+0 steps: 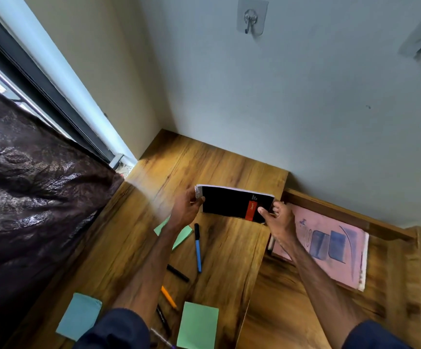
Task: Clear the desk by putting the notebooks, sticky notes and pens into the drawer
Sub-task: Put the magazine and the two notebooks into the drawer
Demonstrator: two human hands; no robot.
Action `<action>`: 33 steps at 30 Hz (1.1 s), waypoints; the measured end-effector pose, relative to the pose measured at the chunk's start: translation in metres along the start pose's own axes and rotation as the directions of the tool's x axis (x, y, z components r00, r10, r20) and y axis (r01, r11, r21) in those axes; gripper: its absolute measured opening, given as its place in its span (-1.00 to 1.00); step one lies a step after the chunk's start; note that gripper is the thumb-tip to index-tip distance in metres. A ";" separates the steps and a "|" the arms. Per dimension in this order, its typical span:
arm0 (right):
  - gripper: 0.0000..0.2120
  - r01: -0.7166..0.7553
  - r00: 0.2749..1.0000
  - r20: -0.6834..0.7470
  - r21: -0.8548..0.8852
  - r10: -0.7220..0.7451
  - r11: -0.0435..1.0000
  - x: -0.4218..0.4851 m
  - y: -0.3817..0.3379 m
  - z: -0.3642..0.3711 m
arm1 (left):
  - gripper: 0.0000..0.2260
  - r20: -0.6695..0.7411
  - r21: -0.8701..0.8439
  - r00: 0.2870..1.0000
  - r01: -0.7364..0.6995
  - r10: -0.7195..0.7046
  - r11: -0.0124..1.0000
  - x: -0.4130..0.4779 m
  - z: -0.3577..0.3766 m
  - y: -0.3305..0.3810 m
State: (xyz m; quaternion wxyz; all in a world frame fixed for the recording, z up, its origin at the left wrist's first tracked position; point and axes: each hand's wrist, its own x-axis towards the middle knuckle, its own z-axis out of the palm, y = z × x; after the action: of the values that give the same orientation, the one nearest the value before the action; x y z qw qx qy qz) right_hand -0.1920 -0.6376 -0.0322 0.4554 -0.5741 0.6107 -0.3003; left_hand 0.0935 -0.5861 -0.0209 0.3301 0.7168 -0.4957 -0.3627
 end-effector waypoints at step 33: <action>-0.59 -0.664 0.653 -0.090 0.411 0.752 0.625 -0.181 0.197 -0.147 | -0.60 0.570 0.468 0.703 0.147 -0.424 0.872 -0.164 0.240 0.060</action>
State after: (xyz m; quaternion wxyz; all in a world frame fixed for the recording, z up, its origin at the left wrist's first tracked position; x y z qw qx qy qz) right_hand -0.4225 -0.4523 -0.1098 0.5472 -0.1526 0.7786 -0.2666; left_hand -0.1785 -0.4746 -0.0640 -0.0756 0.6626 -0.5209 -0.5329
